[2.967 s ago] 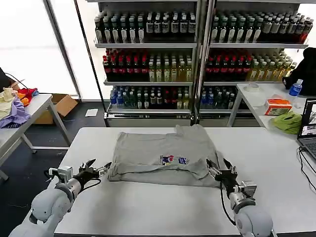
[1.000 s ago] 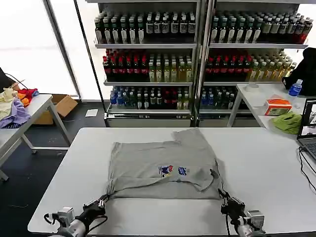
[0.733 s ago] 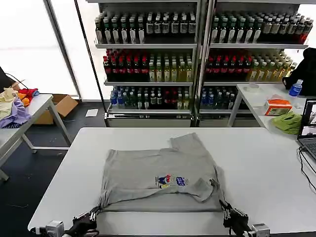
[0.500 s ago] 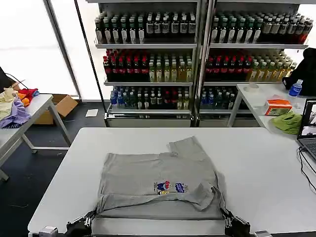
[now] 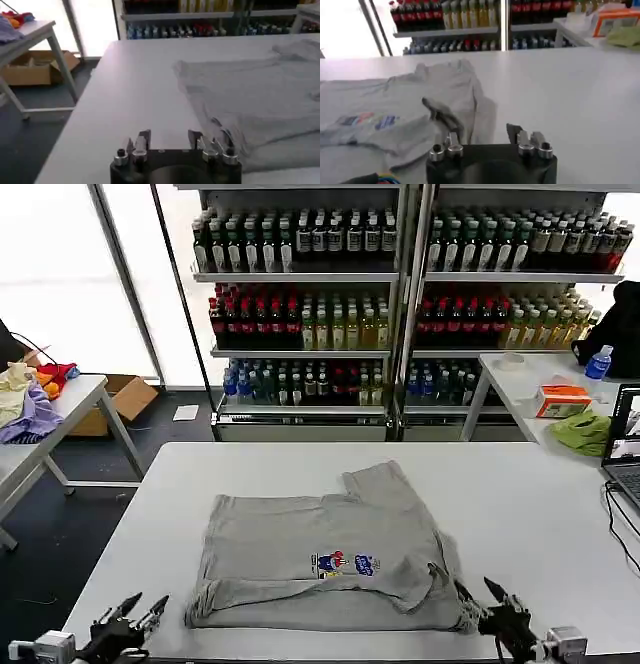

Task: Fold and organize the clothes.

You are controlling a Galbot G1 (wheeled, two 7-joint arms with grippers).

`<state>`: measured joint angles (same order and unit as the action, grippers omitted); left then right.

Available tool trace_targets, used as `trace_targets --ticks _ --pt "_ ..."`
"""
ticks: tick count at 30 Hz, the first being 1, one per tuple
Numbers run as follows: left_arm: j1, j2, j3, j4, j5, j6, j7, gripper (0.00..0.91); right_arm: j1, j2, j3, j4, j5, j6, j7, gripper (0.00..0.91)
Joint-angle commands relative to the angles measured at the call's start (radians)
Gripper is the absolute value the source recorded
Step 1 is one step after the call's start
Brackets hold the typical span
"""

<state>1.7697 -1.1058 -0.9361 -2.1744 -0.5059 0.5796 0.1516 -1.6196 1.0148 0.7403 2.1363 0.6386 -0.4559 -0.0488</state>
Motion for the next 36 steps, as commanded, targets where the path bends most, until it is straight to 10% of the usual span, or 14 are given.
trace_targets --ticks 1,14,36 --pt "-0.295 0.250 0.059 0.197 -0.170 -0.001 0.071 0.907 0.567 -0.121 -0.112 -0.327 0.074 -0.123 -0.197 0.907" --pt "-0.773 0.298 0.472 0.547 -0.183 -0.003 0.141 0.907 1.024 0.001 -0.551 -0.812 -0.084 -0.079 -0.307 0.907" --pt "-0.940 0.180 0.641 0.743 -0.136 -0.004 0.137 0.907 1.165 0.169 -0.673 -1.096 -0.146 -0.025 -0.248 0.907"
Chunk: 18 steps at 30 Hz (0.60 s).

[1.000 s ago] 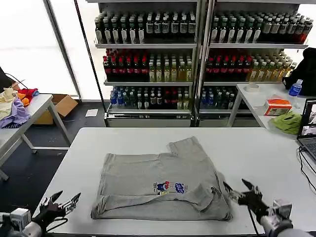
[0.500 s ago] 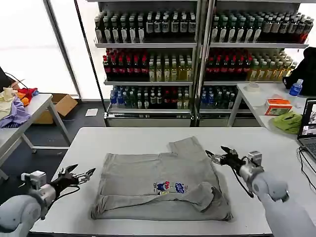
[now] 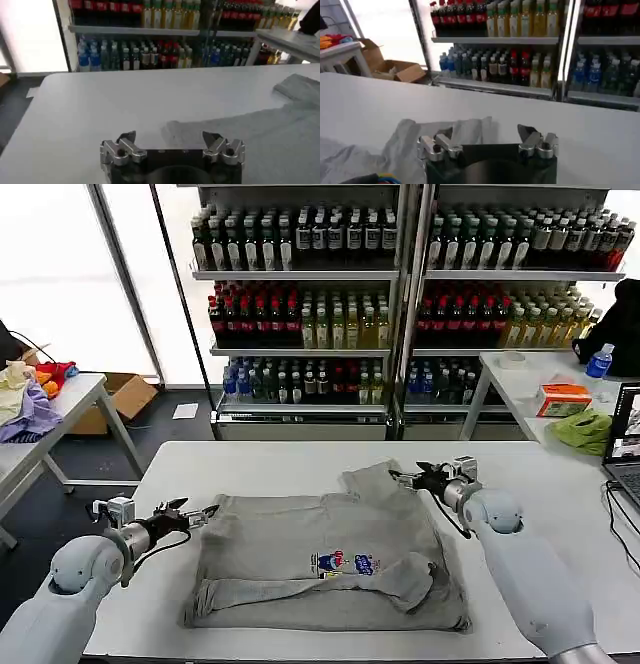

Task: Fold and organize the clothes.

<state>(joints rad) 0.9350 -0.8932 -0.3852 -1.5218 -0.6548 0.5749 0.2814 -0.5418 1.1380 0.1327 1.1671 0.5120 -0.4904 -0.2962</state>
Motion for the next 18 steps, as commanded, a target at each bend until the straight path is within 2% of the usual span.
trace_targets --ticks 1,4,6,7,8,9,10,11,13,14,15,16,18 --pt "-0.103 -0.038 0.095 0.087 0.018 0.001 0.006 0.907 0.082 0.047 -0.066 -0.122 -0.019 0.006 -0.001 0.907" --pt "-0.101 -0.053 0.109 0.092 0.032 0.001 0.006 0.907 0.072 0.048 -0.069 -0.118 -0.018 -0.001 0.004 0.907" --pt "-0.102 -0.064 0.111 0.096 0.046 0.001 0.007 0.816 0.067 0.049 -0.067 -0.120 -0.019 -0.004 0.009 0.907" --pt "-0.102 -0.070 0.112 0.097 0.046 0.001 0.007 0.736 0.064 0.049 -0.065 -0.122 -0.017 -0.005 0.013 0.695" --pt "-0.102 -0.074 0.114 0.097 0.048 0.001 0.007 0.685 0.064 0.050 -0.064 -0.123 -0.016 -0.005 0.017 0.302" --pt "-0.102 -0.076 0.116 0.098 0.050 0.001 0.008 0.635 0.063 0.050 -0.064 -0.124 -0.013 -0.005 0.019 0.000" --pt "-0.102 -0.078 0.118 0.100 0.051 0.001 0.008 0.544 0.060 0.051 -0.063 -0.125 -0.006 -0.002 0.021 0.000" --pt "-0.101 -0.080 0.119 0.102 0.053 0.000 0.008 0.333 0.057 0.052 -0.061 -0.122 0.004 -0.002 0.025 0.000" --pt "-0.101 -0.081 0.120 0.109 0.058 -0.007 0.007 0.191 0.052 0.053 -0.058 -0.114 0.017 -0.002 0.027 0.000" --pt "-0.100 -0.081 0.120 0.109 0.057 -0.009 0.007 0.151 0.049 0.053 -0.057 -0.110 0.020 -0.002 0.027 0.000" --pt "-0.100 -0.081 0.120 0.110 0.057 -0.009 0.007 0.050 0.047 0.053 -0.057 -0.108 0.021 -0.003 0.027 0.000" --pt "-0.100 -0.082 0.120 0.110 0.057 -0.010 0.005 0.010 0.044 0.054 -0.056 -0.103 0.025 -0.003 0.026 0.000" --pt "-0.099 -0.082 0.119 0.110 0.056 -0.009 0.005 0.000 0.038 0.054 -0.051 -0.090 0.036 -0.006 0.027 0.000"
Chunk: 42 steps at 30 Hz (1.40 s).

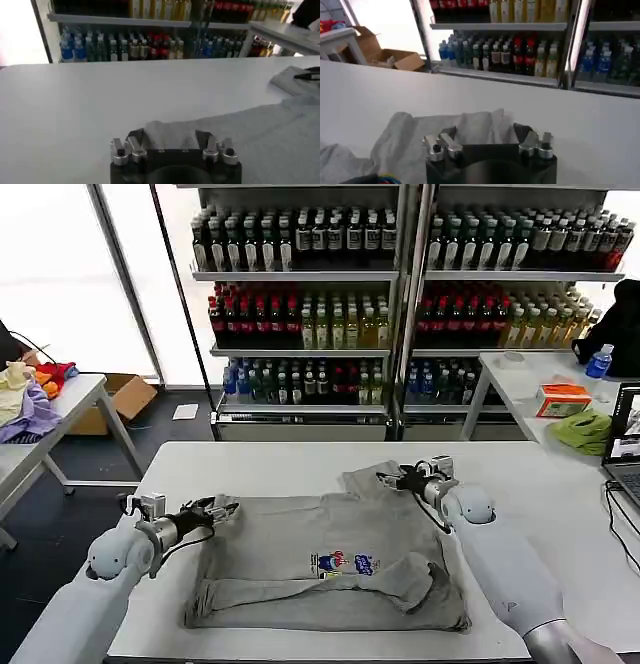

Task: Fold and organize the clothes.

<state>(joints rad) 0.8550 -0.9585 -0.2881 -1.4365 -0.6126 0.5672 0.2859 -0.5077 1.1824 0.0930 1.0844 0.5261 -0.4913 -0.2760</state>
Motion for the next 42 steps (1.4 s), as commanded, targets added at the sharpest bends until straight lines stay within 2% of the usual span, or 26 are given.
trace_targets --ticks 1,8,14,19,26,32,35,40,42 --pt "-0.019 -0.016 0.022 0.025 0.014 -0.001 0.001 0.000 0.003 0.010 -0.011 -0.007 0.023 -0.005 0.007 0.000" --pt "-0.017 -0.025 0.019 0.035 0.005 -0.019 -0.027 0.000 -0.007 0.009 0.000 0.009 0.048 -0.007 0.007 0.000" --pt "-0.021 -0.049 0.024 0.011 -0.057 -0.059 -0.163 0.000 -0.018 0.009 0.019 0.038 0.106 -0.004 0.012 0.000" --pt "0.004 -0.039 0.007 -0.054 -0.078 -0.079 -0.189 0.000 -0.052 -0.008 0.062 0.144 0.187 -0.001 0.033 0.000" --pt "0.093 0.016 -0.059 -0.223 -0.093 -0.081 -0.199 0.000 -0.140 -0.059 0.144 0.288 0.282 -0.006 0.055 0.000" --pt "0.247 0.049 -0.143 -0.382 -0.099 -0.091 -0.212 0.000 -0.273 -0.143 0.221 0.489 0.346 -0.013 0.073 0.000" --pt "0.309 0.057 -0.180 -0.464 -0.098 -0.096 -0.216 0.000 -0.405 -0.203 0.280 0.625 0.385 -0.012 0.077 0.000" --pt "0.422 0.063 -0.224 -0.541 -0.085 -0.078 -0.239 0.000 -0.659 -0.235 0.451 0.821 0.405 -0.028 0.114 0.000" --pt "0.462 0.065 -0.243 -0.566 -0.082 -0.073 -0.243 0.000 -0.738 -0.243 0.489 0.900 0.407 -0.028 0.120 0.000"
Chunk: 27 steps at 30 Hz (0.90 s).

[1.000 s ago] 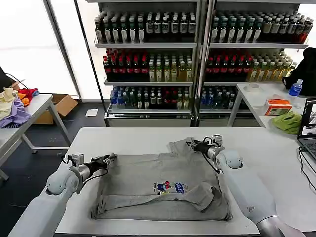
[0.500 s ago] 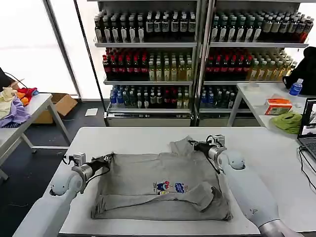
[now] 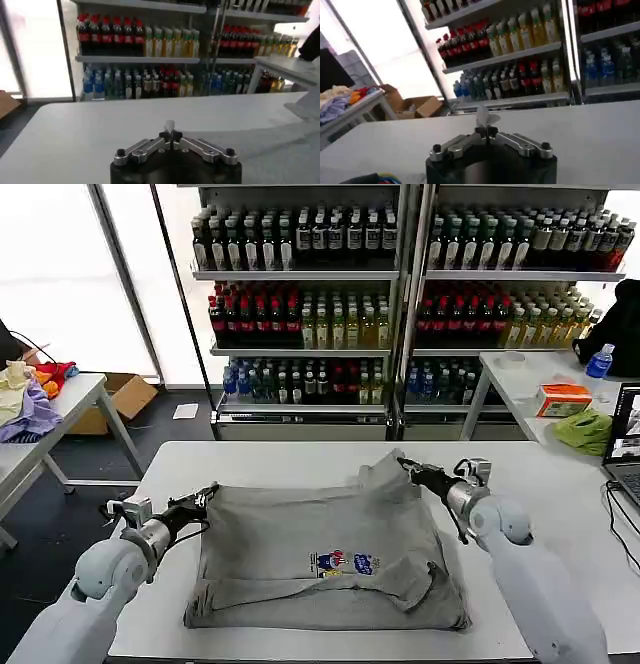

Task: Fold and organize the clothes.

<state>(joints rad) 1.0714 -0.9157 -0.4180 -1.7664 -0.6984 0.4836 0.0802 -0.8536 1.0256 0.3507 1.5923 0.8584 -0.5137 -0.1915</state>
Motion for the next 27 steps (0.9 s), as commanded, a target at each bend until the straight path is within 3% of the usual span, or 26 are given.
trace_targets --ticks 1,9,13,19,20,21,22,23,27 --pt "0.281 0.025 -0.122 -0.251 0.005 0.022 -0.038 0.000 -0.425 -0.087 0.246 0.422 0.067 -0.004 0.039 0.000" --pt "0.518 0.020 -0.251 -0.359 0.058 0.058 -0.027 0.000 -0.708 -0.051 0.326 0.548 0.021 0.015 0.054 0.000" --pt "0.586 -0.006 -0.272 -0.373 0.129 0.052 0.008 0.000 -0.806 -0.024 0.323 0.603 -0.106 0.044 0.075 0.000" --pt "0.660 -0.064 -0.265 -0.390 0.217 0.045 0.037 0.000 -0.882 0.005 0.321 0.634 -0.152 0.054 0.092 0.000" --pt "0.662 -0.068 -0.262 -0.392 0.228 0.047 0.038 0.060 -0.884 0.006 0.320 0.635 -0.163 0.056 0.099 0.000" --pt "0.666 -0.073 -0.258 -0.400 0.260 0.057 0.049 0.443 -0.883 0.009 0.319 0.635 -0.176 0.057 0.116 0.000" --pt "0.669 -0.077 -0.257 -0.406 0.260 0.061 0.055 0.907 -0.882 0.009 0.321 0.635 -0.176 0.053 0.122 0.826" --pt "0.671 -0.081 -0.257 -0.410 0.272 0.065 0.057 0.907 -0.880 0.009 0.327 0.631 -0.176 0.058 0.134 0.907" --pt "0.670 -0.100 -0.292 -0.426 0.266 0.068 0.041 0.907 -0.873 0.003 0.371 0.611 -0.168 0.101 0.127 0.907"
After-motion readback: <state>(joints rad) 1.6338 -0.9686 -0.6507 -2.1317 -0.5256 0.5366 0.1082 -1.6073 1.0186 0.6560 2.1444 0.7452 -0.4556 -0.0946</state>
